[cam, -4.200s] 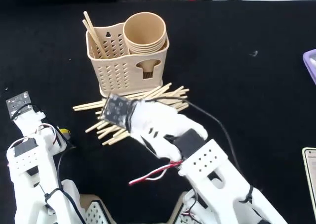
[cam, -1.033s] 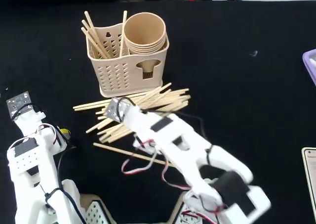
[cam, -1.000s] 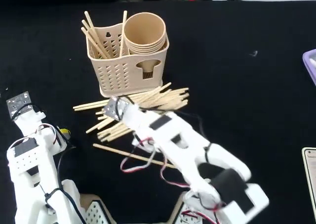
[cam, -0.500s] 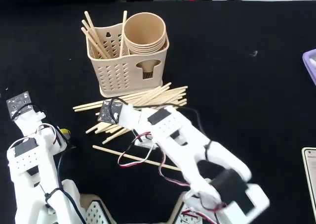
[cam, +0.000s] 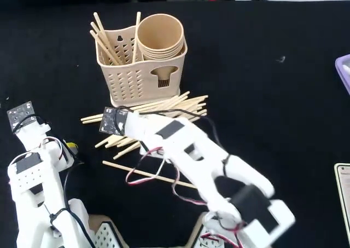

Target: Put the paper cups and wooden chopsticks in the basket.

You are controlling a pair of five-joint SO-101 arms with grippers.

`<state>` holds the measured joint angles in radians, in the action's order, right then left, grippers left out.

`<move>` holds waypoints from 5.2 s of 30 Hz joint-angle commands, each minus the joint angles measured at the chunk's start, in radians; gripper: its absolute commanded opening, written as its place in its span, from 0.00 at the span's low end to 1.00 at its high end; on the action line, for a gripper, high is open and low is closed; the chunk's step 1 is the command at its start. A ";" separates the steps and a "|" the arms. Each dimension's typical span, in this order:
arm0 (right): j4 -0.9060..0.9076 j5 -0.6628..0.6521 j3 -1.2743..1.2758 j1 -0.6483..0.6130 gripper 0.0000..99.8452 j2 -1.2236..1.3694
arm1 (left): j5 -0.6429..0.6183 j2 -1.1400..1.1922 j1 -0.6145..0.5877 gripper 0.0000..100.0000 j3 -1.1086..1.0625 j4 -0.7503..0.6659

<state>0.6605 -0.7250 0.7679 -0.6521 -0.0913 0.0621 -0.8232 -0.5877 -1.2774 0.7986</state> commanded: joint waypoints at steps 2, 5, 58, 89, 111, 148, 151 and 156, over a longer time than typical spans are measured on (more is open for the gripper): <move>-0.020 -0.003 -0.099 -0.003 0.30 0.076 | -0.005 -0.020 0.008 0.27 0.010 -0.003; -0.018 -0.011 -0.101 -0.002 0.30 0.120 | -0.005 -0.020 0.008 0.27 0.010 -0.003; 0.021 -0.025 0.140 0.043 0.01 -0.116 | -0.005 -0.018 0.008 0.27 0.010 -0.008; 0.055 0.117 0.213 -0.077 0.01 -0.483 | -0.005 -0.018 0.008 0.27 0.012 -0.008; -0.021 0.512 -0.440 -0.077 0.01 -0.478 | -0.005 -0.020 0.008 0.27 0.012 -0.006; -0.563 0.511 -0.677 0.052 0.06 0.038 | -0.005 -0.020 0.010 0.27 0.010 -0.006; -0.520 0.554 -0.679 0.054 0.13 0.038 | -0.005 -0.020 0.010 0.27 0.010 -0.006; -0.408 0.580 -0.779 0.054 0.13 0.036 | -0.005 -0.018 0.010 0.27 0.010 -0.006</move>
<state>0.1941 -0.1588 0.0898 -0.6168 -0.0483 0.0621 -0.8232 -0.5877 -1.2774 0.7986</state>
